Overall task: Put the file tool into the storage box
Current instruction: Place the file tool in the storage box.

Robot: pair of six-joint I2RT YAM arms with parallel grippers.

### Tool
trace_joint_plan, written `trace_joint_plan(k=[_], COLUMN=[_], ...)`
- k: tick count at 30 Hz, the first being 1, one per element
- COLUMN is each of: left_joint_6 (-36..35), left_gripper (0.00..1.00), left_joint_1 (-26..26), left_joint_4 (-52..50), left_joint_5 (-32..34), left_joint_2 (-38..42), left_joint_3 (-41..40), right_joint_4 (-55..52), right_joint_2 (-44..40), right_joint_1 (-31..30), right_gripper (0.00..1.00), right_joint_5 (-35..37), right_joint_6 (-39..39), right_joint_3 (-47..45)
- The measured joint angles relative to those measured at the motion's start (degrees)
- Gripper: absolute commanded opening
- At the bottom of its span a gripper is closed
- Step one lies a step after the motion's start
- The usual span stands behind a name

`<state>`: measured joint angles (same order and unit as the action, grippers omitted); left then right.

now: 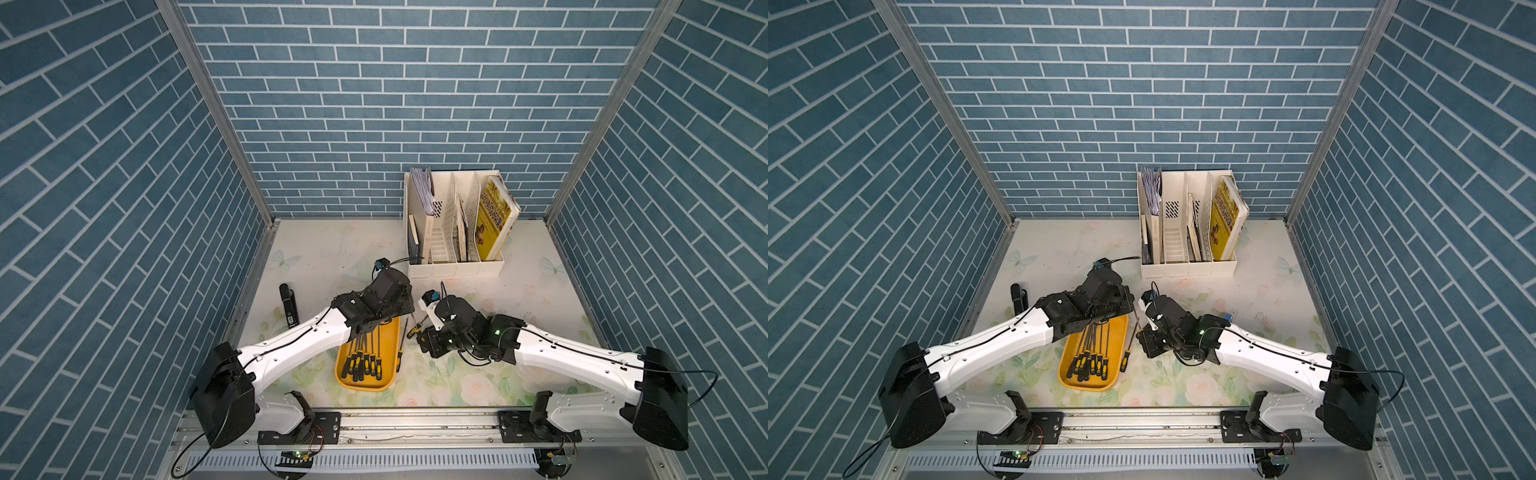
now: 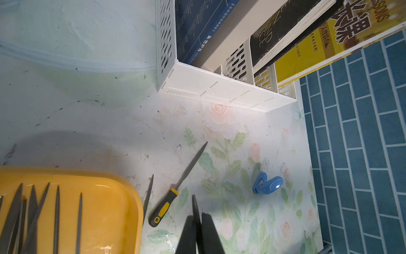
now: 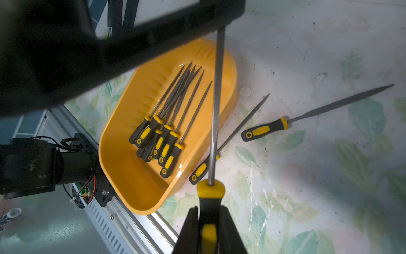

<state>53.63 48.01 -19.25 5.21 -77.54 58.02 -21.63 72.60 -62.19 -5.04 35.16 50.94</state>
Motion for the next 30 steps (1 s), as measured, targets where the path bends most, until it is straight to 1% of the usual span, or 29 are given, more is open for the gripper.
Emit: trace_joint_plan(k=[2,3,4,6,8,11,14,17,20,26,30], left_joint_6=[-0.98,-1.4,-2.27,-4.0,-6.4,-11.13,-15.82,-19.21,-21.11,-22.51,-22.84], left_gripper=[0.0,0.0,0.0,0.0,0.0,0.0,0.0,0.0,0.0,0.0,0.0], left_joint_1=[-0.59,-1.09,-1.97,-3.76,-5.97,-9.07,-10.93,-11.15,-11.13,-10.47,-10.1], left_joint_4=[-0.46,-1.16,-2.14,-4.17,-6.29,-10.47,-14.49,-16.52,-16.68,-15.8,-15.76], left_joint_5=[0.2,0.66,1.11,1.27,0.9,0.2,0.33,0.79,0.48,-0.35,-0.35], left_joint_2=[0.83,1.22,1.77,2.73,3.78,4.57,3.76,2.45,0.55,-3.17,-4.26], left_joint_3=[-0.55,-0.83,-1.27,-1.73,-1.7,-0.87,0.87,1.53,0.76,-3.1,-3.76], right_joint_4=[0.55,0.48,0.31,0.02,-0.31,-0.72,-1.27,-1.22,-1.2,-1.05,-0.28], right_joint_2=[0.5,0.57,0.57,0.57,0.44,-0.63,-2.08,-3.04,-2.89,-0.07,2.71], right_joint_1=[-0.02,-0.09,-0.07,-0.07,0.28,2.05,4.63,6.47,6.82,6.86,7.06], right_gripper=[0.51,0.61,0.69,0.8,0.83,0.84,0.84,0.84,0.84,0.84,0.84], right_joint_5=[-0.9,-1.27,-1.64,-1.77,-1.86,-2.14,-2.64,-3.21,-4.09,-5.49,-5.81], right_joint_6=[-0.37,-0.79,-1.18,-2.49,-3.13,-3.93,-4.13,-4.13,-4.13,-4.15,-4.13], right_joint_3=[0.17,0.39,0.85,1.84,2.91,3.1,2.75,1.01,-1.31,-3.78,-4.0])
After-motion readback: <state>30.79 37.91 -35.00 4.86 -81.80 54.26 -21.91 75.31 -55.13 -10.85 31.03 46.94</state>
